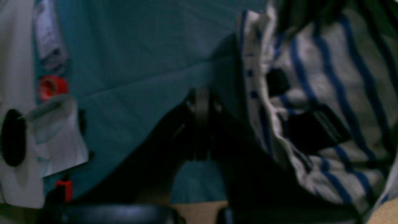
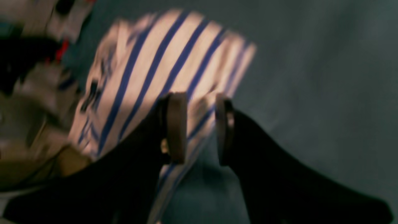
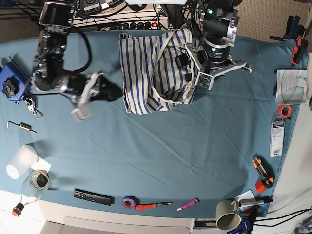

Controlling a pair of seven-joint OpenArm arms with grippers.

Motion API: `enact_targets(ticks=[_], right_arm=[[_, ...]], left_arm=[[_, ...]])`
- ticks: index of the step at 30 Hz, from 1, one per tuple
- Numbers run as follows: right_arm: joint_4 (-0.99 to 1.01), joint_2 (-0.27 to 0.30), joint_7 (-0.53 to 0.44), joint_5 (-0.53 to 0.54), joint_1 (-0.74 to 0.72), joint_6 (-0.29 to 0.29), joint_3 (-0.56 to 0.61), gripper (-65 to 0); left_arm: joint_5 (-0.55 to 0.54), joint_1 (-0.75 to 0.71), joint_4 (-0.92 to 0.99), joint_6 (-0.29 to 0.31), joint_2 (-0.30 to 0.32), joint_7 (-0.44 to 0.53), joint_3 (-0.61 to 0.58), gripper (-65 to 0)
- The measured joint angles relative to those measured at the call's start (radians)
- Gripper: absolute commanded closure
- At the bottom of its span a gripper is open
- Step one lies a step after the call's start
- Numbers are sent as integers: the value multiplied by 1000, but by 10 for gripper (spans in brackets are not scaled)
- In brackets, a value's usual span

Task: Fold the T-shirt properly
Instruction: 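Reach the right gripper to the bundle side and smooth the fold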

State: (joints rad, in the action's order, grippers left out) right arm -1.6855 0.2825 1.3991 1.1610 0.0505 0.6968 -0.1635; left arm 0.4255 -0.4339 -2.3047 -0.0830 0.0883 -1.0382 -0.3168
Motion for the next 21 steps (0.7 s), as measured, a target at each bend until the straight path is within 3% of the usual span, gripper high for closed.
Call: enact_targets(ticks=[5,11,14,19,21], right_arm=[[0,0,7,20,-19,0,84,-164],[0,-1,-72,-214,-35,1,155,-164],[0,0,-97,-244,-35,0,162,-164],[-30,0,26,26,-71,-1,116,-164],[-57,0,14,154,-90,-3,86,-164]], left_arm=[[0,0,0,0,0,0,0,0],[0,0,0,0,0,4,0,0],[0,0,0,0,0,5,0,0],[0,-2,0,0,0,7,0,0],[0,-4,0,0,0,7,0,0]])
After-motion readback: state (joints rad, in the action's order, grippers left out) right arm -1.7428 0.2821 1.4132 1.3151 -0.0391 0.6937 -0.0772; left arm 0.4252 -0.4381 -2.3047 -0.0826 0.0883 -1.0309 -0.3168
